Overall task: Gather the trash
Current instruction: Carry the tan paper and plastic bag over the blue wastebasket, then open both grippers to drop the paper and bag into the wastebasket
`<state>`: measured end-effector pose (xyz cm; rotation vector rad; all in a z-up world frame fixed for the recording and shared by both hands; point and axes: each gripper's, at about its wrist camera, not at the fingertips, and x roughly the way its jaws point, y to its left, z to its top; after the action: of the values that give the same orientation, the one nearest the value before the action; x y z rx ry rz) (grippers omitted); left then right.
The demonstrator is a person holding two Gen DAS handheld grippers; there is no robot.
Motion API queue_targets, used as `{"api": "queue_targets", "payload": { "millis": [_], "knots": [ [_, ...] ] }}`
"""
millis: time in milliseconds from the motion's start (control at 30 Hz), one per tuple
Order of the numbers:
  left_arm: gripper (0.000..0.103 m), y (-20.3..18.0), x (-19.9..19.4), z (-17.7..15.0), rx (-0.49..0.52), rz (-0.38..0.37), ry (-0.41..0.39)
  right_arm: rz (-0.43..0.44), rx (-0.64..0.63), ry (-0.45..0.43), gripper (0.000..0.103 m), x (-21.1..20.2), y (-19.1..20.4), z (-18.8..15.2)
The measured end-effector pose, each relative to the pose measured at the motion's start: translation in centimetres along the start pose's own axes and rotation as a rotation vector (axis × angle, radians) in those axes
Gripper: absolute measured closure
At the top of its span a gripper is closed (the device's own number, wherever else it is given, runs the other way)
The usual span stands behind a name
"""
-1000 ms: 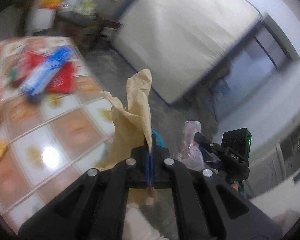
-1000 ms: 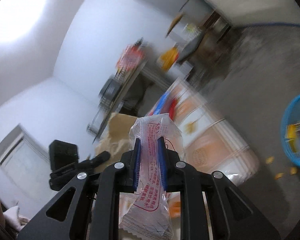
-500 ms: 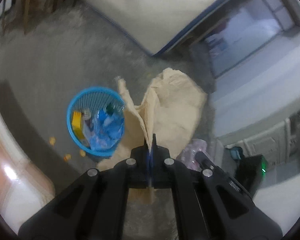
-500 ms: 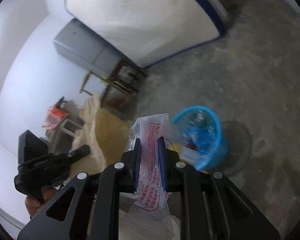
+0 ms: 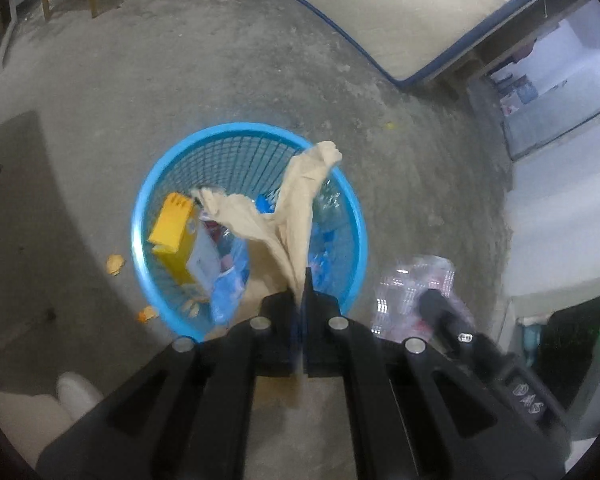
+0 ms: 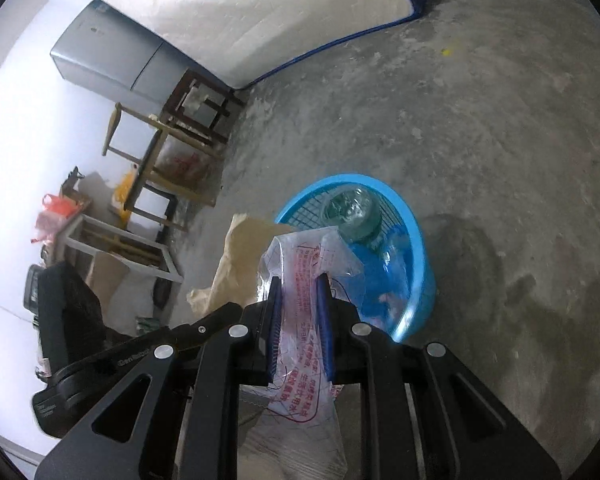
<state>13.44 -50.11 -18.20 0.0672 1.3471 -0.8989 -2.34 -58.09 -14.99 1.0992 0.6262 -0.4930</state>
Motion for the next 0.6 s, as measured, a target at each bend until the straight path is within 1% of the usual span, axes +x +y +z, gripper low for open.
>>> {"api": "queue_targets", "payload": {
  "millis": [33,67,100,133,167,200,233,267,300,400,500,600],
  "knots": [
    [0.092,-0.1,0.6,0.4,0.007,-0.004,0.010,-0.015,-0.016,0.007,0.084,1.4,-0.1,0.3],
    [0.073,-0.2,1.3,0.8,0.020,0.002,0.023,-0.020,-0.028,0.022,0.079,2.5,-0.2,0.4],
    [0.063,-0.2,1.5,0.9,0.029,0.015,0.023,-0.026,-0.035,0.038,0.076,3.3,-0.2,0.4],
    [0.048,-0.3,1.5,1.1,0.037,0.038,0.008,-0.044,-0.042,0.058,0.074,4.4,-0.4,0.4],
    [0.041,-0.4,1.4,1.2,0.046,0.051,-0.013,-0.086,-0.059,0.078,0.072,5.6,-0.7,0.2],
    [0.039,-0.6,1.2,1.1,0.054,0.059,-0.023,-0.121,-0.088,0.095,0.069,6.6,-0.7,0.0],
    [0.035,-0.6,1.0,1.1,0.063,0.072,-0.030,-0.134,-0.105,0.103,0.066,7.1,-0.8,-0.1],
    [0.033,-0.7,0.9,1.0,0.067,0.078,-0.032,-0.146,-0.122,0.110,0.059,7.6,-0.8,-0.3],
    [0.033,-0.6,0.7,0.9,0.069,0.083,-0.036,-0.154,-0.129,0.110,0.054,7.7,-0.8,-0.4],
    [0.032,-0.9,-0.4,0.5,0.080,0.085,-0.040,-0.157,-0.138,0.087,0.046,7.2,-1.1,-0.4],
    [0.031,-1.7,-1.5,0.3,0.115,0.066,-0.051,-0.144,-0.127,0.040,0.044,5.9,-1.4,-0.1],
    [0.029,-3.3,-3.5,-0.5,0.181,0.039,-0.049,-0.140,-0.106,0.008,0.044,4.9,-1.9,0.3]
  ]
}}
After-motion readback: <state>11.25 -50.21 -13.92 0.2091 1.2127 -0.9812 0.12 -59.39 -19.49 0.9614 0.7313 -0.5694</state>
